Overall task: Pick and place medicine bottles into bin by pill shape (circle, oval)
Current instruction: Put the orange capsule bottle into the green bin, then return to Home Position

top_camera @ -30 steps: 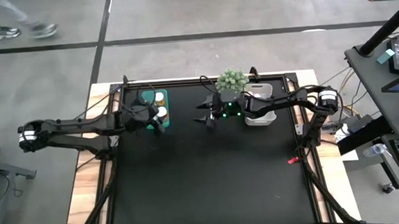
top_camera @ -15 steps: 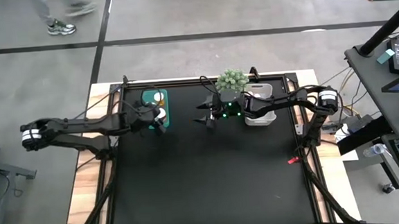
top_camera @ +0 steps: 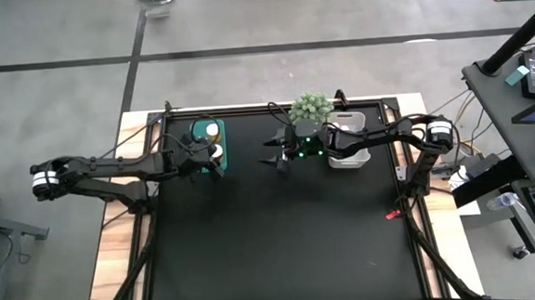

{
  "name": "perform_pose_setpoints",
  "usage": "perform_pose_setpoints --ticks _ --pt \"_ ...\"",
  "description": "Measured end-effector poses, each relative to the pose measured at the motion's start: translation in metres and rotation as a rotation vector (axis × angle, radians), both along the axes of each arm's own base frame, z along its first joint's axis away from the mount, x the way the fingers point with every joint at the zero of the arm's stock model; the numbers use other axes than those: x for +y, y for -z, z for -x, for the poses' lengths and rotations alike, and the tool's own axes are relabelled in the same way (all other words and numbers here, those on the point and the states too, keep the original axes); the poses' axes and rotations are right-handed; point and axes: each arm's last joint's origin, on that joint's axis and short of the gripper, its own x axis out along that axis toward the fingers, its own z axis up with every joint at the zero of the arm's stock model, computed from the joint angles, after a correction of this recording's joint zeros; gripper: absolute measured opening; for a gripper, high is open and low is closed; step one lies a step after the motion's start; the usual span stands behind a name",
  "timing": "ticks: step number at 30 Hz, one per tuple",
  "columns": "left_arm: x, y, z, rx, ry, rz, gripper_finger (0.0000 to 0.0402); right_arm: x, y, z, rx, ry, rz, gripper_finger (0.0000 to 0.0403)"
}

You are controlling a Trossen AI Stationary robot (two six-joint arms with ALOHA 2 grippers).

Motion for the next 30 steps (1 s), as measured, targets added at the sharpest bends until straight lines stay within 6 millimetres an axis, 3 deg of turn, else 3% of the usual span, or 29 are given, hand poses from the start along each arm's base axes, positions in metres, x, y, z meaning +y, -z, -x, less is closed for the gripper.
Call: perform_pose_setpoints --ticks 5,15,30 --pt "0.000 0.000 0.000 -0.014 -0.010 0.013 0.0203 0.000 0.000 0.000 0.000 0.000 0.000 0.0296" --pt "0.000 0.000 0.000 -0.013 -0.008 0.011 0.0279 0.000 0.000 0.000 -0.001 0.000 0.001 0.0294" --pt "-0.005 -0.032 0.001 -0.136 0.065 -0.007 0.0283 0.000 0.000 0.000 0.002 -0.013 0.040 0.0288"
